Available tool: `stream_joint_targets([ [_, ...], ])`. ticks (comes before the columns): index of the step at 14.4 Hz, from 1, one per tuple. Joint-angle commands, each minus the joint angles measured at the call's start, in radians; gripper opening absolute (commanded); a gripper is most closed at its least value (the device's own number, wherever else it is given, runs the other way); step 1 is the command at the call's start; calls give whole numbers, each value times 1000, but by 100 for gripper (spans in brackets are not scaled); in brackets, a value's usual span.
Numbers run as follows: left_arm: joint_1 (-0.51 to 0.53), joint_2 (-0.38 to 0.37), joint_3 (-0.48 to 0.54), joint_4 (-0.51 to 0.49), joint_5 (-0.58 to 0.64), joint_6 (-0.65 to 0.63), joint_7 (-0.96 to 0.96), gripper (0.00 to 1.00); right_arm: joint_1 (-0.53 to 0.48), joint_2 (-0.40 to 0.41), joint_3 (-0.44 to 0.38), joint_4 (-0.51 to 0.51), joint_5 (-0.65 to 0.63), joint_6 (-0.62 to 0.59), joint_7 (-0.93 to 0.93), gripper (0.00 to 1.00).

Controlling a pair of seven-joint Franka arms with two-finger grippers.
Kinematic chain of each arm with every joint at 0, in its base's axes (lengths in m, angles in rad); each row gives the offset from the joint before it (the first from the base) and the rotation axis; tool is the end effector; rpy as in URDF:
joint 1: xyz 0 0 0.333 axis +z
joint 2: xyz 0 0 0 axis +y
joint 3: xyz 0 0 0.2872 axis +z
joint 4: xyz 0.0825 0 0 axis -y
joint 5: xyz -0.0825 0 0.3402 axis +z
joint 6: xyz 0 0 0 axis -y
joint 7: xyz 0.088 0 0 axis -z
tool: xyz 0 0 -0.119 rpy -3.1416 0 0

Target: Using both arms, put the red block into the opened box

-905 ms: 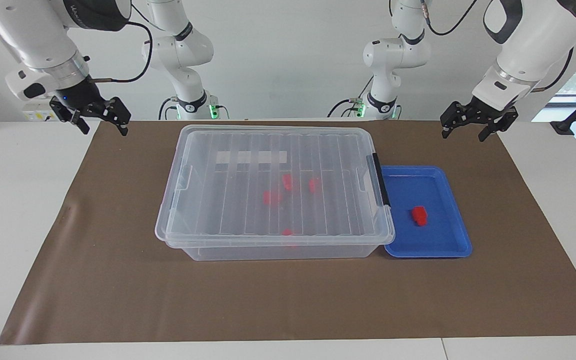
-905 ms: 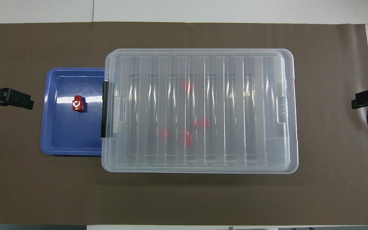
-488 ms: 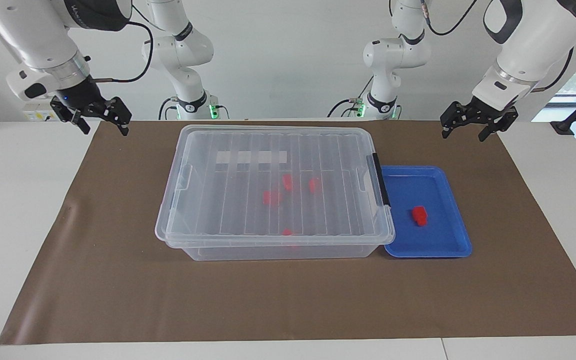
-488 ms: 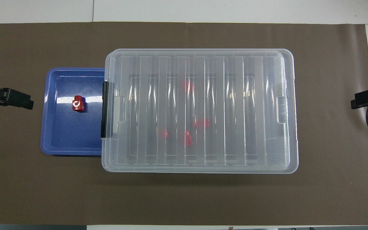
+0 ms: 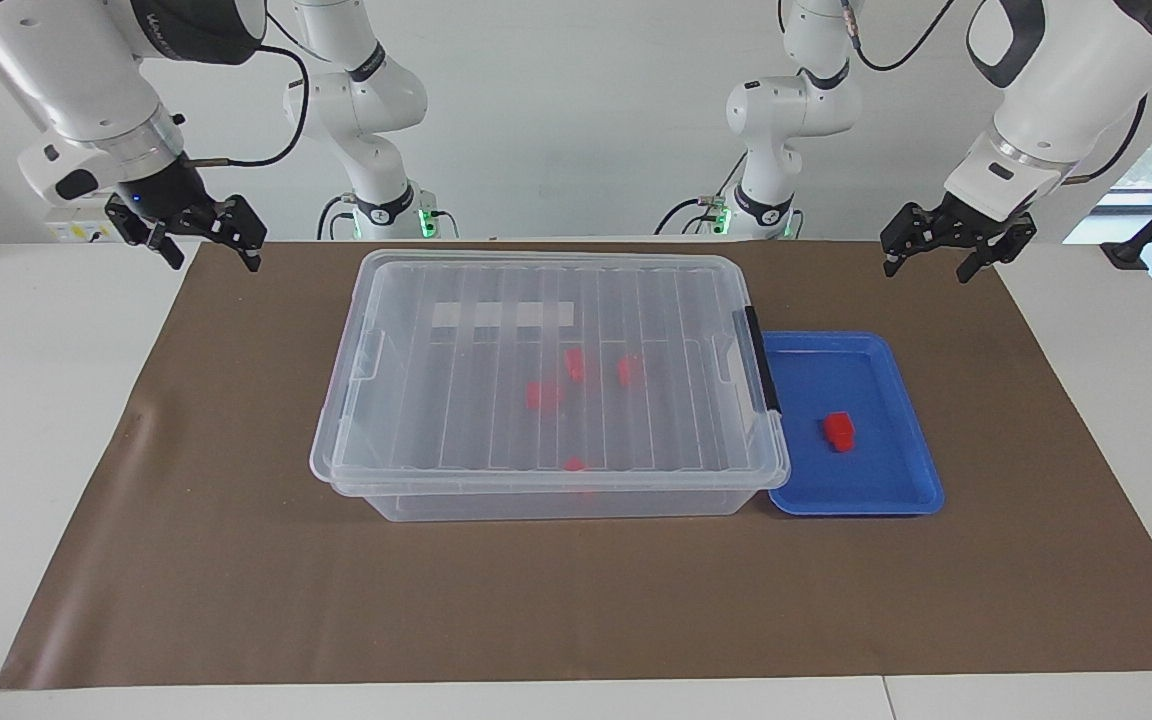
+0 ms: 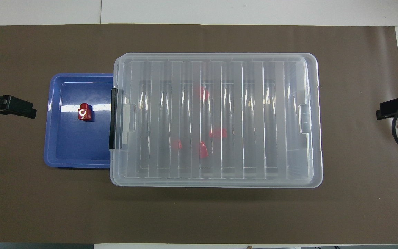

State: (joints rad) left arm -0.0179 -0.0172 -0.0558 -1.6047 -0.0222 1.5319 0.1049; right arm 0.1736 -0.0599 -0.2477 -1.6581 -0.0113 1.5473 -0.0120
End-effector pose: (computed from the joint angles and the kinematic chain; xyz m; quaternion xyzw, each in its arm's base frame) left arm 0.4988 -0.0398 0.5747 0.9956 -0.0892 -0.0276 0.0111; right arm 0.4881 -0.0409 0.5735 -0.9992 0.0306 0.0263 0.0028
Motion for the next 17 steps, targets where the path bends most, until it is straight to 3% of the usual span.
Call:
stream_joint_targets([
  [1,10,-26,-4,-28,10,5,7,100,39,-29,4,-57,17,59,26,100],
  [5,10,-29,1,-41,10,25,9,100,118,3,5,-88,19,151,111,100],
  [10,-2,-89,-3,-239,11,266,10,100,156,101,5,-124,30,285,167,100],
  [12,-5,-81,-4,-288,11,321,10,100,153,107,4,-189,30,379,168,100],
  [15,-20,-73,-6,-417,11,475,9,100,152,107,4,-250,31,416,191,100],
  [17,-33,-29,-6,-461,11,557,7,100,156,106,4,-268,31,428,191,100],
])
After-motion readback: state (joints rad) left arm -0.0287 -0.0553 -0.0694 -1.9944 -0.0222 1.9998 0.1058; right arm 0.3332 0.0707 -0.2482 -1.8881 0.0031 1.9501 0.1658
